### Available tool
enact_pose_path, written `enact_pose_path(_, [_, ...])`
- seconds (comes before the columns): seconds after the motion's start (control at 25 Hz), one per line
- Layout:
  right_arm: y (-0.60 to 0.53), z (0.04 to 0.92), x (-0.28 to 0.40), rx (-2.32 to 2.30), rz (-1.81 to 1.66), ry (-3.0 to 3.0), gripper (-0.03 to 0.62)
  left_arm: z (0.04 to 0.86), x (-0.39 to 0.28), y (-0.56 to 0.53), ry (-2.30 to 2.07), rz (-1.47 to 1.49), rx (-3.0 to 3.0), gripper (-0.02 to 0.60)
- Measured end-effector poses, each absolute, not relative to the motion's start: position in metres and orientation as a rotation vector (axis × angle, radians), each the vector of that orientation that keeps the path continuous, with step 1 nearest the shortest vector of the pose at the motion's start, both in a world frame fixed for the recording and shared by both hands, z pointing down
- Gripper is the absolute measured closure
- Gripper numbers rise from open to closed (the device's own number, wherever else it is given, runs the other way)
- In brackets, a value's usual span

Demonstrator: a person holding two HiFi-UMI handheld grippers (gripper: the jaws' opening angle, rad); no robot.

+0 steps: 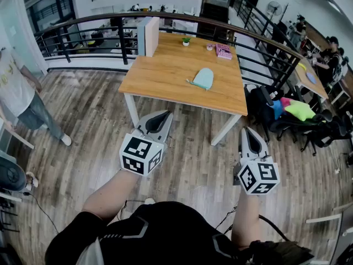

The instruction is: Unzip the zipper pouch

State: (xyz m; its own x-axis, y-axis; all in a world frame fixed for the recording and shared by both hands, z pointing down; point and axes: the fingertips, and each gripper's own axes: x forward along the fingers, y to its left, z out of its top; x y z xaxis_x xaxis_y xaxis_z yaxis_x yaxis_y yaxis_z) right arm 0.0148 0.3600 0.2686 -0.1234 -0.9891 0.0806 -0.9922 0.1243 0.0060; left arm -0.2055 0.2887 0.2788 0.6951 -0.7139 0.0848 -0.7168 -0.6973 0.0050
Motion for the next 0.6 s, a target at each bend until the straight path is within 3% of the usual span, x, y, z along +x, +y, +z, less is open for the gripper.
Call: enact_pose_path(0.6, [0.36,0.263,0.001,1.983,0.044,-2.348,0.586,0.274,-0.214,0.293,-1.248,0.111,2.852,0.551])
